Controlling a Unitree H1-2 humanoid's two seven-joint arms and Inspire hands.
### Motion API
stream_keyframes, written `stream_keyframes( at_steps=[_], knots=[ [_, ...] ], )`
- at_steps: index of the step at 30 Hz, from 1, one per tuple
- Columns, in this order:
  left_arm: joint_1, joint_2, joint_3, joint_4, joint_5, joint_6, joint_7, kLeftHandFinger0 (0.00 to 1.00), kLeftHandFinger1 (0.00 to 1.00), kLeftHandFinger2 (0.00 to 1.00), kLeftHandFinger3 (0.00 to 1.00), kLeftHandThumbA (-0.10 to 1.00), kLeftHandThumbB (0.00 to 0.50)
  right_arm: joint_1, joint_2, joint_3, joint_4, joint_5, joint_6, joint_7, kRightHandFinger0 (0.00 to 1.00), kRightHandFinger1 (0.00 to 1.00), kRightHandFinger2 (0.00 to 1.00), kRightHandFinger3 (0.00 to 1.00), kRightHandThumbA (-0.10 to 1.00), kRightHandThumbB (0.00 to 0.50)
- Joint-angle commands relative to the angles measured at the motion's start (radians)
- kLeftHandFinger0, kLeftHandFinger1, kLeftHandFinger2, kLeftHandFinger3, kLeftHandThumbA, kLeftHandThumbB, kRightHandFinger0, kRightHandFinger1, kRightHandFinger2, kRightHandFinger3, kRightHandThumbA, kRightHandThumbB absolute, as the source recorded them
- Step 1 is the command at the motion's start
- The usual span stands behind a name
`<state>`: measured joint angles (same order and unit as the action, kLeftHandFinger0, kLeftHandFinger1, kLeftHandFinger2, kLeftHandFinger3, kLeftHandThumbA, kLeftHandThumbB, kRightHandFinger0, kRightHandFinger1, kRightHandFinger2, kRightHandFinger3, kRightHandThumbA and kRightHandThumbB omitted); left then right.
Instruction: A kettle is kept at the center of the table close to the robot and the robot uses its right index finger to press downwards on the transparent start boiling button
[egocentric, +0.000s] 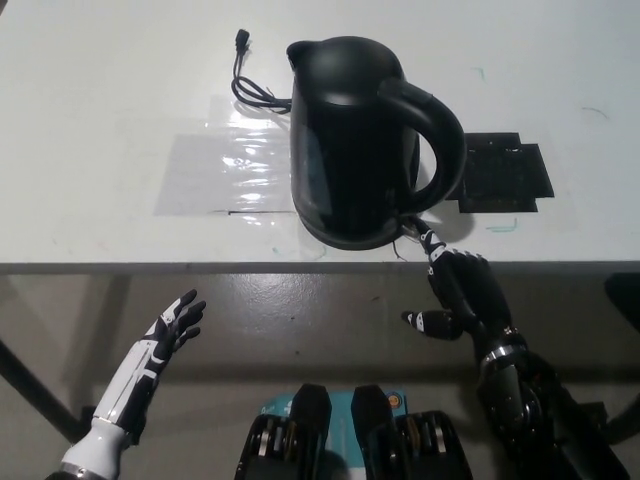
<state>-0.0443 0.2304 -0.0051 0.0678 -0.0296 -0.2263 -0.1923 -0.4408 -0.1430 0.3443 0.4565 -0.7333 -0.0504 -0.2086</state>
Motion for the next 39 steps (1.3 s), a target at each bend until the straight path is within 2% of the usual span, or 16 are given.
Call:
stream_keyframes(
  at_steps=[1, 6, 14, 21, 23, 31, 32, 33, 35, 36, 39],
  knots=[
    [-0.013, 0.019, 0.004, -0.032, -0.009, -0.017, -0.012, 1.0, 1.0, 1.0, 1.0, 1.0, 0.36, -0.046, -0.008, 0.016, 0.022, -0.016, 0.022, 0.015, 0.0, 0.0, 0.0, 1.0, 1.0, 0.335],
    [-0.014, 0.018, 0.004, -0.032, -0.01, -0.012, -0.011, 1.0, 1.0, 1.0, 1.0, 1.0, 0.37, -0.049, -0.01, 0.021, 0.033, -0.01, 0.024, 0.011, 0.0, 0.0, 0.0, 1.0, 1.0, 0.338],
    [-0.021, 0.022, 0.003, -0.037, -0.007, -0.01, -0.013, 1.0, 1.0, 1.0, 1.0, 1.0, 0.349, -0.06, -0.011, 0.03, 0.055, -0.009, 0.031, 0.015, 0.0, 0.0, 0.0, 1.0, 1.0, 0.343],
    [-0.016, 0.02, 0.004, -0.034, -0.007, -0.01, -0.01, 1.0, 1.0, 1.0, 1.0, 1.0, 0.356, -0.049, -0.014, 0.037, 0.05, -0.011, 0.025, 0.006, 0.0, 0.0, 0.0, 1.0, 1.0, 0.347],
    [-0.014, 0.02, 0.004, -0.034, -0.009, -0.012, -0.011, 1.0, 1.0, 1.0, 1.0, 1.0, 0.347, -0.035, -0.019, 0.034, 0.01, -0.008, 0.027, 0.013, 0.0, 0.0, 0.0, 1.0, 1.0, 0.345],
    [-0.009, 0.022, 0.004, -0.038, -0.005, -0.009, -0.01, 1.0, 1.0, 1.0, 1.0, 1.0, 0.364, 0.018, -0.029, 0.017, -0.12, 0.005, -0.022, -0.019, 0.0, 0.0, 0.0, 1.0, 1.0, 0.336],
    [-0.012, 0.023, 0.005, -0.027, -0.01, -0.022, -0.013, 1.0, 1.0, 1.0, 1.0, 1.0, 0.354, 0.081, -0.043, 0.0, -0.282, 0.049, -0.089, -0.023, 0.74, 0.81, 0.91, 1.0, 1.0, 0.343],
    [-0.012, 0.023, 0.005, -0.025, -0.01, -0.023, -0.013, 1.0, 1.0, 1.0, 1.0, 1.0, 0.355, 0.084, -0.045, 0.0, -0.293, 0.051, -0.096, -0.02, 0.92, 0.88, 1.0, 1.0, 1.0, 0.343],
    [-0.012, 0.023, 0.005, -0.025, -0.01, -0.023, -0.013, 1.0, 1.0, 1.0, 1.0, 1.0, 0.356, 0.087, -0.044, -0.002, -0.298, 0.05, -0.094, -0.016, 0.92, 0.88, 1.0, 1.0, 1.0, 0.343],
    [-0.015, 0.022, 0.005, -0.023, -0.011, -0.02, -0.013, 1.0, 1.0, 1.0, 1.0, 1.0, 0.361, 0.127, -0.051, -0.006, -0.384, 0.061, -0.165, -0.055, 1.0, 1.0, 1.0, 1.0, 1.0, 0.353],
    [-0.012, 0.024, 0.003, -0.027, -0.009, -0.02, -0.015, 1.0, 1.0, 1.0, 1.0, 1.0, 0.357, 0.182, -0.064, -0.005, -0.5, 0.096, -0.225, -0.039, 1.0, 1.0, 1.0, 1.0, 1.0, 0.336]
  ],
)
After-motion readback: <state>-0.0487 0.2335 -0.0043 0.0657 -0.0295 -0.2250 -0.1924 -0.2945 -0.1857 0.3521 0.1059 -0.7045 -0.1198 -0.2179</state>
